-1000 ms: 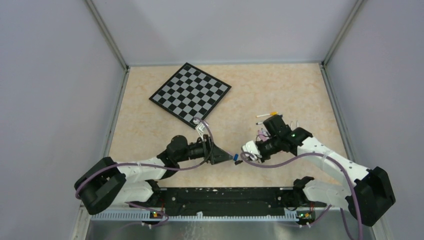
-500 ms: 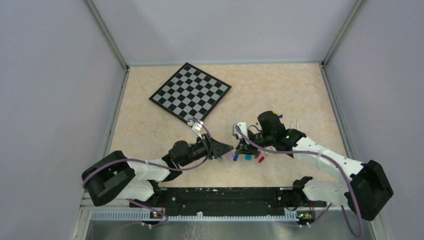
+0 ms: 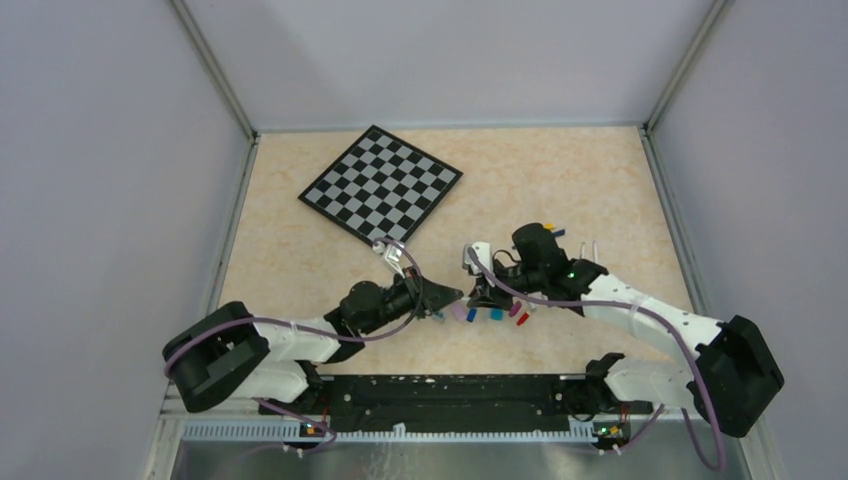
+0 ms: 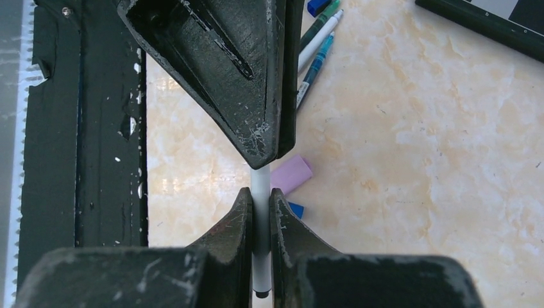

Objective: Open the pen caps
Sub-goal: Pick up the pen from the center of the board, then open the pen cap from the pen.

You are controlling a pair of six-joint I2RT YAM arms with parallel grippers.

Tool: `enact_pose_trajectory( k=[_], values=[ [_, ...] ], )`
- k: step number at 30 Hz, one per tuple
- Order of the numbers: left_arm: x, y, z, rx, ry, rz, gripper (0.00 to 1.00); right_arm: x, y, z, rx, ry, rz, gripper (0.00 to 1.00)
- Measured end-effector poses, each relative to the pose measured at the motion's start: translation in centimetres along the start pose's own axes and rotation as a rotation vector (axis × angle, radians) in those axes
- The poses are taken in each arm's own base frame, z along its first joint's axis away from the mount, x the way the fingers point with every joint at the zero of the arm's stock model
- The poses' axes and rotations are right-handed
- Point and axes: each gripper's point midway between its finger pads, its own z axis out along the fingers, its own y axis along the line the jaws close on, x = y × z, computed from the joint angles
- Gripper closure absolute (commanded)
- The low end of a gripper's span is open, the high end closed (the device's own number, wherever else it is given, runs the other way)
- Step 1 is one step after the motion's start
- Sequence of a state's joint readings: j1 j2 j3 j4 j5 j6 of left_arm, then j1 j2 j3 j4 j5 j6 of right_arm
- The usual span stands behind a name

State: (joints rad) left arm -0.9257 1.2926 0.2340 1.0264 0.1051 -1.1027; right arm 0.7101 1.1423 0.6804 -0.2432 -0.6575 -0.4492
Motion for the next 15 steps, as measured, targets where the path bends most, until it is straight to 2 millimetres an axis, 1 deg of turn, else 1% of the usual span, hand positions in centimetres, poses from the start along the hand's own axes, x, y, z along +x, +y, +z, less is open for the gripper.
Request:
enact_pose_trajectory(
  k=[2, 5, 7, 9, 10, 11, 12, 14, 15],
  values=[
    [-0.1, 0.1, -0.1, -0.01, -0.004, -0.001, 1.0, 0.1, 0.0, 0.2, -0.001, 0.003, -0.008, 1.0],
    [-0.8, 0.1, -0.5, -0.032, -0.036, -0.001, 1.0, -0.3, -0.1, 0.4, -0.003, -0.014, -0.057, 1.0],
    [-1.5, -0.3, -1.4, -0.031, -0.068, -0.006, 1.0, -1.0, -0.2, 0.6, -0.009, -0.043, -0.093, 1.0],
    [-2.5, -0.9, -2.6, -0.022, -0.101, -0.01, 1.0, -2.4, -0.2, 1.0, -0.017, -0.089, -0.146, 1.0],
    [-3.3, -1.2, -3.0, -0.019, -0.134, -0.009, 1.0, -2.6, -0.4, 1.0, -0.008, -0.091, -0.16, 1.0],
    [-5.2, -1.5, -3.8, -0.019, -0.206, -0.012, 1.0, -2.2, -0.4, 0.9, -0.006, -0.076, -0.148, 1.0],
    [-7.4, -2.1, -4.6, -0.011, -0.292, -0.01, 1.0, -1.4, -0.6, 0.9, -0.001, -0.055, -0.13, 1.0],
    [-11.0, -3.7, -6.5, 0.028, -0.439, -0.005, 1.0, 0.4, -0.2, 1.0, -0.013, -0.004, -0.089, 1.0],
    [-12.0, -4.2, -7.2, 0.041, -0.483, -0.002, 1.0, 1.0, 0.1, 1.1, -0.023, 0.016, -0.072, 1.0]
  ],
)
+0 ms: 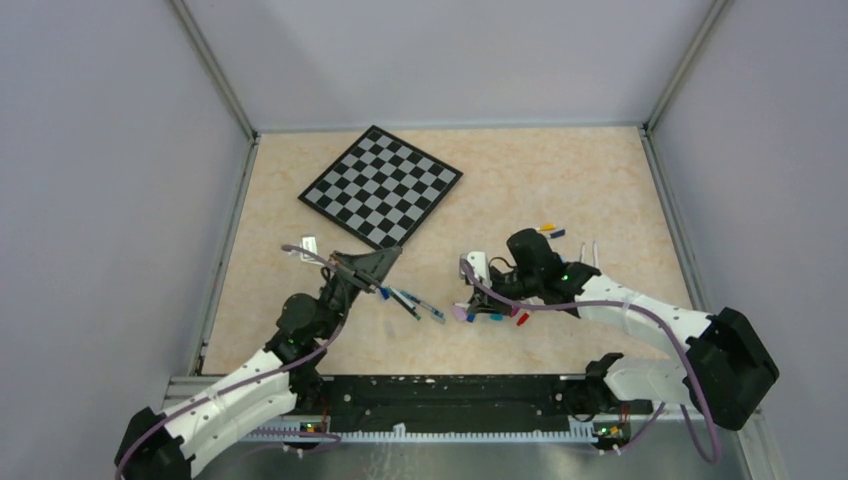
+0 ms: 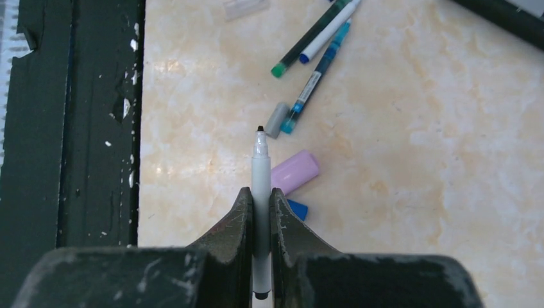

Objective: Open the pen caps
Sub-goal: Open the pen cap from the pen, then place the pen at the center of the board.

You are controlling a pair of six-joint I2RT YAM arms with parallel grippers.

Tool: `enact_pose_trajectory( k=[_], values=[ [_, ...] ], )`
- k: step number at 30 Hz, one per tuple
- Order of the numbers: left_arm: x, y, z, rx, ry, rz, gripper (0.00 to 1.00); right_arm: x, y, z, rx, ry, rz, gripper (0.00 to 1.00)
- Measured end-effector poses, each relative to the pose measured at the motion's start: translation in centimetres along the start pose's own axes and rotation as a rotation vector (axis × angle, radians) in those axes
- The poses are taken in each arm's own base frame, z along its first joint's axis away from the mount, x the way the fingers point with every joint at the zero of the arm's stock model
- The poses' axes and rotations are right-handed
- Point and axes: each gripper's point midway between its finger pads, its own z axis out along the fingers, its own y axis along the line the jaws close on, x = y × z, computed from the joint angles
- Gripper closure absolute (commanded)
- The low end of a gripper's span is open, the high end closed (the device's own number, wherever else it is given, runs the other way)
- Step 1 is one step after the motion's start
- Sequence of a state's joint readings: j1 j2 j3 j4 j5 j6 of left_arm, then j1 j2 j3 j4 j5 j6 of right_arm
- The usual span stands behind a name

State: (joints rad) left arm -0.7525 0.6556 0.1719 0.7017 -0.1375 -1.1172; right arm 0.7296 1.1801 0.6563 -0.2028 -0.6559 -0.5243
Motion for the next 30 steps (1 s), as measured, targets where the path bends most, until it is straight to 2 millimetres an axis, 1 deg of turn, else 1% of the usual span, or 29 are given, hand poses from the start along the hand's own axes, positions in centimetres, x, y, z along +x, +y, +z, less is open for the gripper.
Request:
enact_pose_trajectory(
  k=[1, 3, 5, 9, 12, 13, 14, 18, 20, 22, 25, 28, 30],
  values=[
    [-0.9, -0.5, -0.3, 0.01, -0.032, 0.001, 1.0, 0.5, 0.2, 0.0, -0.008, 0.014, 0.012, 1.0],
    [-2.0, -0.7, -0.7, 0.012, -0.065, 0.013, 1.0, 1.1, 0.6, 0.1, -0.017, 0.033, 0.03, 1.0],
    [-2.0, 0.2, -1.0, -0.027, -0.056, 0.043, 1.0, 1.1, 0.4, 0.0, -0.01, 0.034, 0.043, 1.0],
    [-0.2, 3.2, -1.7, -0.149, 0.045, 0.113, 1.0, 1.1, -0.3, -0.3, 0.022, 0.023, 0.105, 1.0],
    [1.5, 5.5, -2.8, -0.244, 0.148, 0.155, 1.0, 0.6, -0.9, -0.2, 0.054, -0.002, 0.162, 1.0],
    [2.2, 6.6, -3.4, -0.283, 0.188, 0.166, 1.0, 0.5, -1.0, -0.1, 0.058, -0.009, 0.185, 1.0],
    [2.4, 6.9, -3.6, -0.295, 0.201, 0.169, 1.0, 0.4, -1.1, 0.1, 0.061, -0.017, 0.216, 1.0],
    [3.9, 9.4, -5.4, -0.397, 0.29, 0.19, 1.0, 1.0, -1.7, 1.5, 0.068, -0.013, 0.362, 1.0],
    [4.4, 10.5, -6.3, -0.442, 0.328, 0.2, 0.96, 1.2, -2.3, 2.5, 0.067, 0.005, 0.431, 1.0],
    [4.8, 11.4, -7.1, -0.481, 0.357, 0.209, 0.94, 1.0, -3.2, 3.5, 0.063, 0.017, 0.476, 1.0],
    [5.2, 12.5, -8.2, -0.532, 0.392, 0.218, 0.94, 0.0, -5.0, 5.2, 0.058, 0.02, 0.521, 1.0],
    [5.4, 13.1, -8.9, -0.562, 0.412, 0.226, 0.94, -0.4, -5.9, 6.6, 0.053, 0.03, 0.542, 1.0],
    [5.5, 13.2, -9.1, -0.57, 0.418, 0.231, 0.94, -0.3, -6.0, 7.5, 0.044, 0.046, 0.555, 0.99]
  ],
)
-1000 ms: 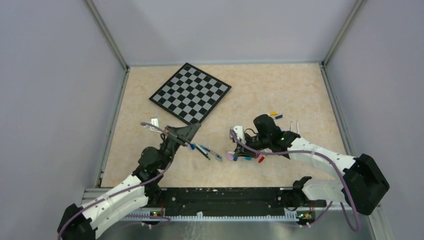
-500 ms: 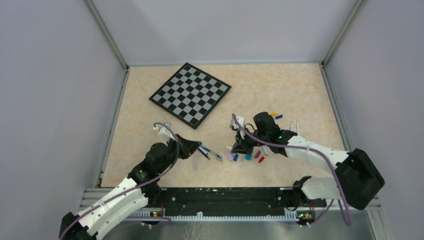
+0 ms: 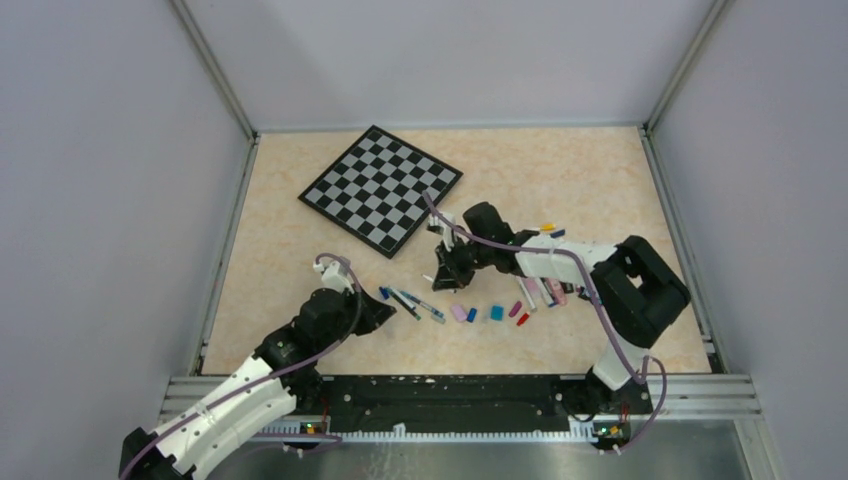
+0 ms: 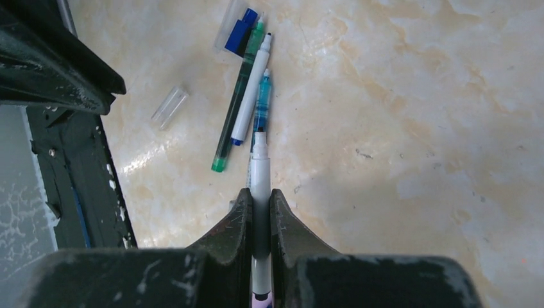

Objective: Open the pen caps
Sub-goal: Place the pen at the center of the board.

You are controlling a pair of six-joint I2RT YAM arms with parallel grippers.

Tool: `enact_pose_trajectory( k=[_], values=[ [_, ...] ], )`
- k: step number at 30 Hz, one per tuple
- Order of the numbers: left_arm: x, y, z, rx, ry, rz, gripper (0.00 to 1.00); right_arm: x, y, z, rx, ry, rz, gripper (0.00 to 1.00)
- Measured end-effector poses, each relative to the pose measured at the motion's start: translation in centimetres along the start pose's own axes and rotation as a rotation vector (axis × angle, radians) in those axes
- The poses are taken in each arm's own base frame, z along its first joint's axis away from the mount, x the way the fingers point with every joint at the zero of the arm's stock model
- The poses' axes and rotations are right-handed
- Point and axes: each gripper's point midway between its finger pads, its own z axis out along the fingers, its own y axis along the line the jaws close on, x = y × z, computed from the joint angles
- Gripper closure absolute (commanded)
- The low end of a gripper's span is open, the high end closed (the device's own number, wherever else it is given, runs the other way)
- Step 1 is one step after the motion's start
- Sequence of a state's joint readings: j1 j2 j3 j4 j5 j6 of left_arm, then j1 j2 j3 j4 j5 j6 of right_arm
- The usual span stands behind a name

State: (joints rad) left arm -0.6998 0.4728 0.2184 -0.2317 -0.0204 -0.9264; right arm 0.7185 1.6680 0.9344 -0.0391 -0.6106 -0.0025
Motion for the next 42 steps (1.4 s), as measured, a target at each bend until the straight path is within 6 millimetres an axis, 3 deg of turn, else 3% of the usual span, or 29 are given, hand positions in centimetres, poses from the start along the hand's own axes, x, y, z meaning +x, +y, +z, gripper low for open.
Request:
enact_pose_trajectory(
  k=[7, 12, 26, 42],
  values=[
    [0.3, 0.6, -0.1, -0.02, 0.01, 0.013, 0.93, 1.5, -0.3, 2.3, 0.011, 0.088, 0.04, 0.99],
    [0.3, 0.6, -0.1, -0.022, 0.012, 0.014, 0.93, 1.5, -1.1, 3.3, 0.038, 0.116, 0.047, 0.99],
    [0.1, 0.9, -0.1, -0.035, 0.0, 0.026, 0.91, 1.4, -0.9, 4.0, 0.055, 0.14, 0.038, 0.95],
    [0.3, 1.2, -0.1, -0.046, 0.009, 0.033, 0.9, 1.3, -1.9, 5.1, 0.088, 0.166, 0.044, 0.72]
  ],
)
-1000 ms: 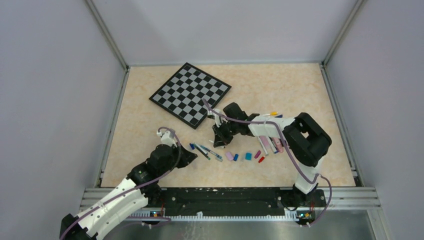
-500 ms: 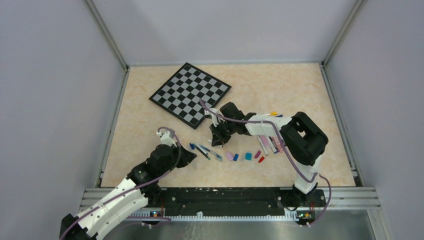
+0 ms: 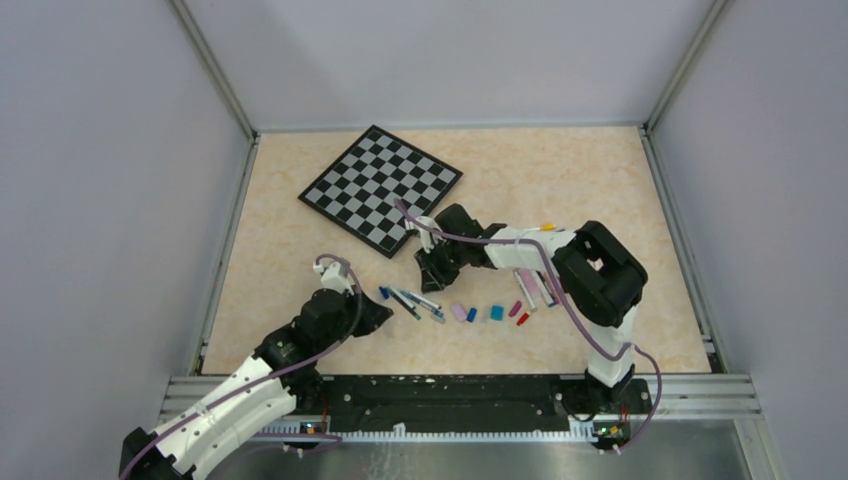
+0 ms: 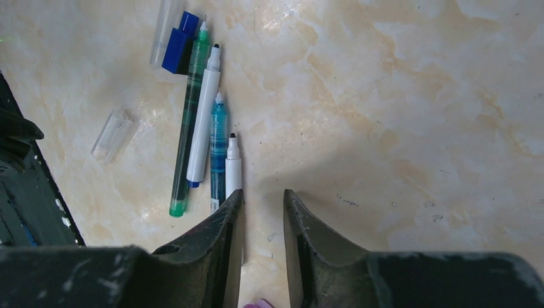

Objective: Open the pen caps
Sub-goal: Place the pen at the center of the board.

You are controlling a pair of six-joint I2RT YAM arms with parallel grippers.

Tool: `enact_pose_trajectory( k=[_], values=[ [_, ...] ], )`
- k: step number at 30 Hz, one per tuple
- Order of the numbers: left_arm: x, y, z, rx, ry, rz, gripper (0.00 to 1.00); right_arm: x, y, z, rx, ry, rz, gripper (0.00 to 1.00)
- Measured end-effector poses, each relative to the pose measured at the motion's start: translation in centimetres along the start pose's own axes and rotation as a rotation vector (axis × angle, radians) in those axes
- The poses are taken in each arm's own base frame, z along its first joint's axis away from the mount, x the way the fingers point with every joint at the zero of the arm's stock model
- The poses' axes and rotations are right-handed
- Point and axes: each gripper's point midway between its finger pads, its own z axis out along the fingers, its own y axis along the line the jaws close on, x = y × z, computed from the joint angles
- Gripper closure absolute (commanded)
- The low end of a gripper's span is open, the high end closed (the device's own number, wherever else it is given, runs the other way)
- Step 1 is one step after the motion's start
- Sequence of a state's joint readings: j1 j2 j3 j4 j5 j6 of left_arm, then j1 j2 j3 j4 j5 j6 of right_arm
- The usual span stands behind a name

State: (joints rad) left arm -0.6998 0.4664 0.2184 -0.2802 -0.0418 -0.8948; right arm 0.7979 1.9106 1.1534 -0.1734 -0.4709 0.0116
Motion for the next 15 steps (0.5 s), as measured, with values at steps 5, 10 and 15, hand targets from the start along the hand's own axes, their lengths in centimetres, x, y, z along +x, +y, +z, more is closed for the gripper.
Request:
enact_pose_trajectory(
  k=[5, 10, 15],
  values=[
    [0.2, 0.2, 0.0, -0.009, 0.007, 0.0, 0.87, -0.2, -0.1, -0.1, 0.006, 0.0, -0.005, 0.7],
    [0.4, 0.4, -0.1, -0.017, 0.018, -0.002, 0.85, 0.3, -0.3, -0.9, 0.027, 0.032, -0.056, 0.69],
    [1.3, 1.2, 0.2, -0.056, 0.06, -0.021, 0.86, -2.0, 0.1, -3.0, 0.031, 0.02, -0.168, 0.69]
  ],
)
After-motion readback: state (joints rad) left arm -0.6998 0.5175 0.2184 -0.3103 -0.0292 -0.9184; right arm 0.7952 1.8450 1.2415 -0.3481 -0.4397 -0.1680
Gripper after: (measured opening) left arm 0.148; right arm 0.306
